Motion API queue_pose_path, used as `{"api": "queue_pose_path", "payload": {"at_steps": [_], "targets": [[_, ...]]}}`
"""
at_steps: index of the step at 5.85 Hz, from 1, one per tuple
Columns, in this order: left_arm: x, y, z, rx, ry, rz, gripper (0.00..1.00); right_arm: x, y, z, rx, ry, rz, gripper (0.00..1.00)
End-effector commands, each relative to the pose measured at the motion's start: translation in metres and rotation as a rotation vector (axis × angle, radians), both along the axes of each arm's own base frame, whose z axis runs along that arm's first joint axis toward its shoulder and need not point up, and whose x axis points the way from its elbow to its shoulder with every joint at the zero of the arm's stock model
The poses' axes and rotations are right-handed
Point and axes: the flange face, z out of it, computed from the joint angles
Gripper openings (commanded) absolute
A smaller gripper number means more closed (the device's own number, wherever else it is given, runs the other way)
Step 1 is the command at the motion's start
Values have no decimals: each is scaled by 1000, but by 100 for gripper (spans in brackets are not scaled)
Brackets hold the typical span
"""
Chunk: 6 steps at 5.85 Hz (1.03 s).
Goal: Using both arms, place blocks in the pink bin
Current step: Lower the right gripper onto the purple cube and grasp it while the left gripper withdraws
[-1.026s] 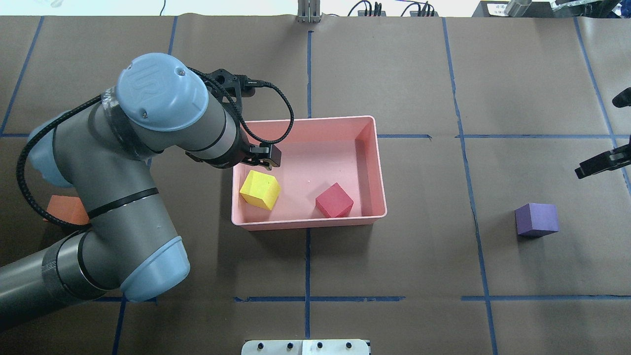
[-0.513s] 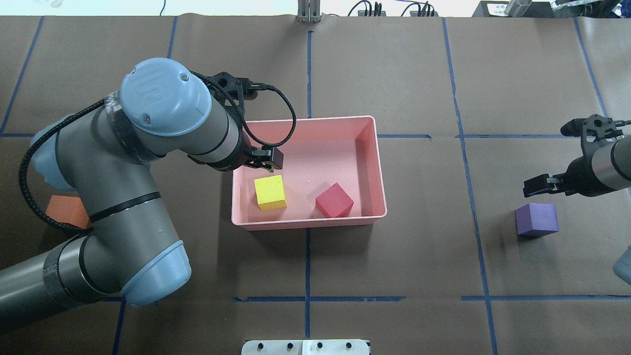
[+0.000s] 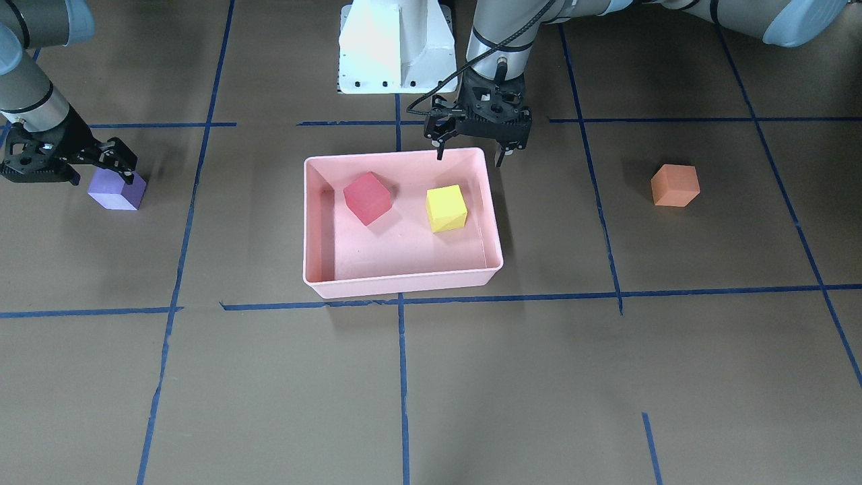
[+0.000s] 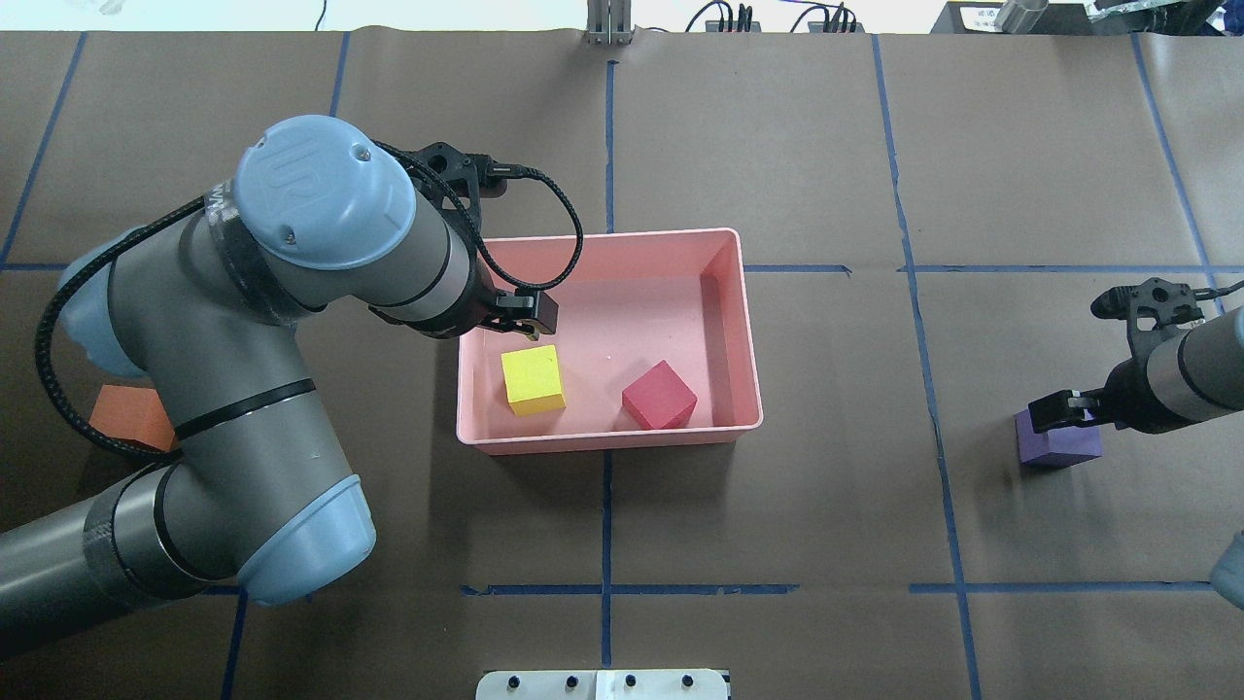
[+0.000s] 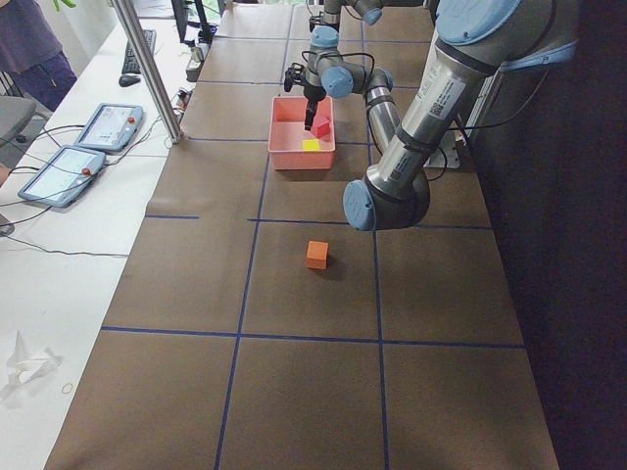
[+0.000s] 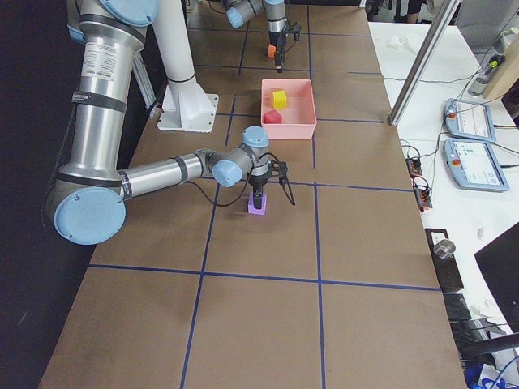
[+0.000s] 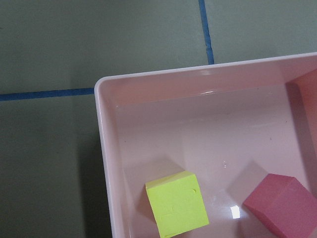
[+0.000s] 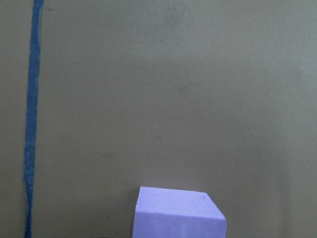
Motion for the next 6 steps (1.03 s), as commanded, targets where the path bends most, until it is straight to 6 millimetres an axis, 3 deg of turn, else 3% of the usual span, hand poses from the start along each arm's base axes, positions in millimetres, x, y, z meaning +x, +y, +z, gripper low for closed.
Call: {"api": "queue_pose_path", "payload": {"at_steps": [1, 2, 3, 5, 6], "targets": [[-1, 0, 1, 1, -1, -1, 100, -21, 7, 28, -18, 43, -54, 100], [-1, 1, 1, 3, 0, 0, 100, -22, 8, 29, -1, 46, -80, 70], [-2, 2, 0, 6, 3, 3, 100, -24, 8, 17, 6, 20, -89, 25], [-9, 6, 6, 32, -2, 36, 100, -33, -5, -41, 55, -69, -79, 22], [-16, 4, 13, 98, -22, 112, 100, -45, -29, -83, 59, -103, -66, 23]]}}
